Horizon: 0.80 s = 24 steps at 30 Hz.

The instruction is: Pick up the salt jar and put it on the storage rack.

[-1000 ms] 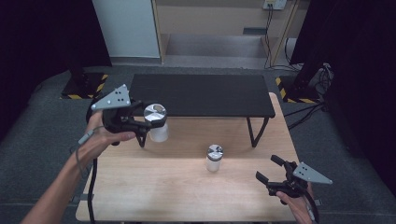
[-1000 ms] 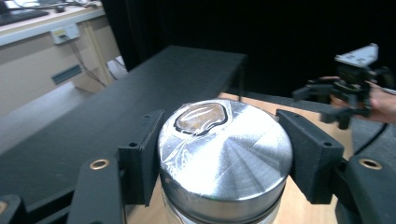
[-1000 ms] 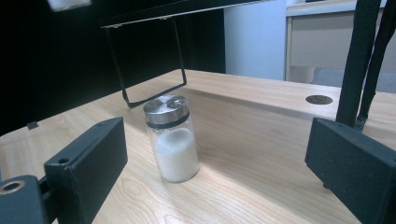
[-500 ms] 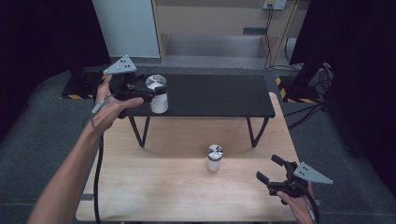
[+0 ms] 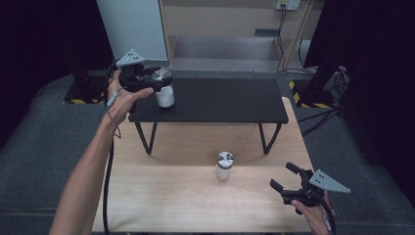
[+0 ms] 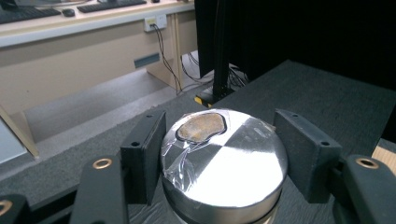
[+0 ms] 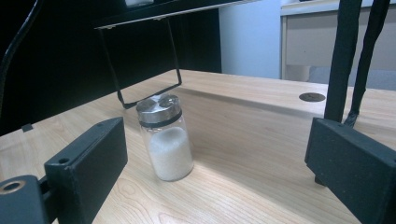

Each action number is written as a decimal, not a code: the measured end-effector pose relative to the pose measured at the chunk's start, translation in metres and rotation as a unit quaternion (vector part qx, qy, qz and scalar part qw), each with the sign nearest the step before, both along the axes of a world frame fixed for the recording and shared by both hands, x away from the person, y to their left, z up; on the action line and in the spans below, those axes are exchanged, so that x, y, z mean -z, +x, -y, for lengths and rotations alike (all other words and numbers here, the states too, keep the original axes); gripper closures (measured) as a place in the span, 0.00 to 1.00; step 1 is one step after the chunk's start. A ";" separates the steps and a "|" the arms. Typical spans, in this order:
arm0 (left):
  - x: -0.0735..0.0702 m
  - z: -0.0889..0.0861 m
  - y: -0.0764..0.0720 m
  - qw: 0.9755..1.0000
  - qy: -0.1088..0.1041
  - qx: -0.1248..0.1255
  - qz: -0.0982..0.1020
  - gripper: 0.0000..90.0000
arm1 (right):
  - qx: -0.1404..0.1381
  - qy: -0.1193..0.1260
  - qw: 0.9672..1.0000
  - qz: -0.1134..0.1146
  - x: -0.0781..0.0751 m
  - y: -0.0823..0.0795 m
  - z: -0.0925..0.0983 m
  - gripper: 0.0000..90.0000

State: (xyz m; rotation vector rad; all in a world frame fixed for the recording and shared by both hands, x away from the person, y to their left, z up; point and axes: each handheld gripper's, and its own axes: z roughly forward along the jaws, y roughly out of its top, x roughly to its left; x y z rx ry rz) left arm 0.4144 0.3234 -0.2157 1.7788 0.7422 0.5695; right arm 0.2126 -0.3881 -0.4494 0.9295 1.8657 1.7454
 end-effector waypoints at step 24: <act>-0.011 -0.004 -0.021 0.999 -0.029 -0.025 0.010 0.08 | -0.006 -0.001 1.000 0.001 -0.001 0.000 -0.001 0.06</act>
